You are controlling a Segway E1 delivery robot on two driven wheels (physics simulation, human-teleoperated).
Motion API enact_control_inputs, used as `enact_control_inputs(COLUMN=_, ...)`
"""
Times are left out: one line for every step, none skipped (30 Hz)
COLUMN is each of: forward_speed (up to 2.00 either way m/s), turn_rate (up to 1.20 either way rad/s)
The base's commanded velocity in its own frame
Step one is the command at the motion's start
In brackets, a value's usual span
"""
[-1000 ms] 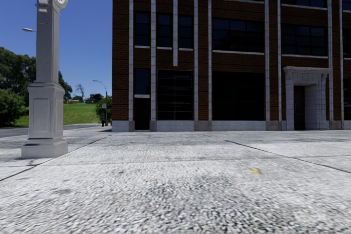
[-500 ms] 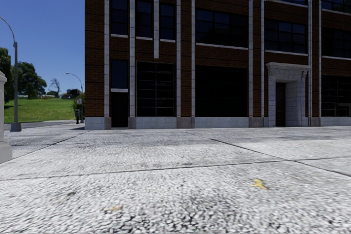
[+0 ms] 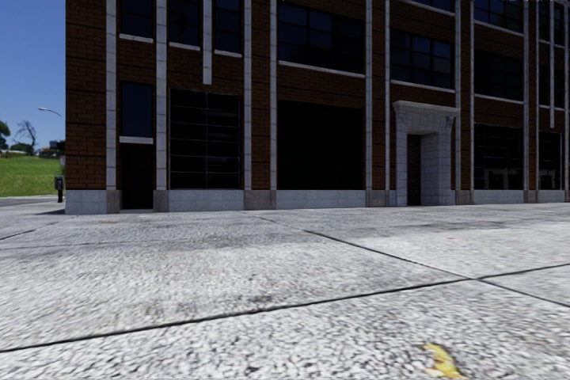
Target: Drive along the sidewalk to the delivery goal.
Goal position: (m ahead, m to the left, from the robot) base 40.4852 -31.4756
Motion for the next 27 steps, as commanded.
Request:
enact_control_inputs(forward_speed=2.00, turn_rate=-0.39)
enact_control_inputs(forward_speed=2.00, turn_rate=-0.39)
enact_control_inputs(forward_speed=2.00, turn_rate=-0.39)
enact_control_inputs(forward_speed=2.00, turn_rate=-0.39)
enact_control_inputs(forward_speed=2.00, turn_rate=-0.39)
enact_control_inputs(forward_speed=2.00, turn_rate=-0.39)
enact_control_inputs(forward_speed=2.00, turn_rate=-0.39)
enact_control_inputs(forward_speed=2.00, turn_rate=-0.39)
enact_control_inputs(forward_speed=2.00, turn_rate=-0.39)
enact_control_inputs(forward_speed=2.00, turn_rate=-0.39)
enact_control_inputs(forward_speed=2.00, turn_rate=-0.39)
enact_control_inputs(forward_speed=2.00, turn_rate=-0.39)
enact_control_inputs(forward_speed=2.00, turn_rate=-0.39)
enact_control_inputs(forward_speed=2.00, turn_rate=-0.39)
enact_control_inputs(forward_speed=2.00, turn_rate=-0.39)
enact_control_inputs(forward_speed=2.00, turn_rate=-0.39)
enact_control_inputs(forward_speed=2.00, turn_rate=-0.39)
enact_control_inputs(forward_speed=2.00, turn_rate=-0.39)
enact_control_inputs(forward_speed=2.00, turn_rate=-0.39)
enact_control_inputs(forward_speed=2.00, turn_rate=-0.39)
enact_control_inputs(forward_speed=2.00, turn_rate=-0.39)
enact_control_inputs(forward_speed=2.00, turn_rate=-0.39)
enact_control_inputs(forward_speed=2.00, turn_rate=-0.39)
enact_control_inputs(forward_speed=2.00, turn_rate=-0.39)
enact_control_inputs(forward_speed=2.00, turn_rate=-0.39)
enact_control_inputs(forward_speed=2.00, turn_rate=-0.39)
enact_control_inputs(forward_speed=2.00, turn_rate=-0.39)
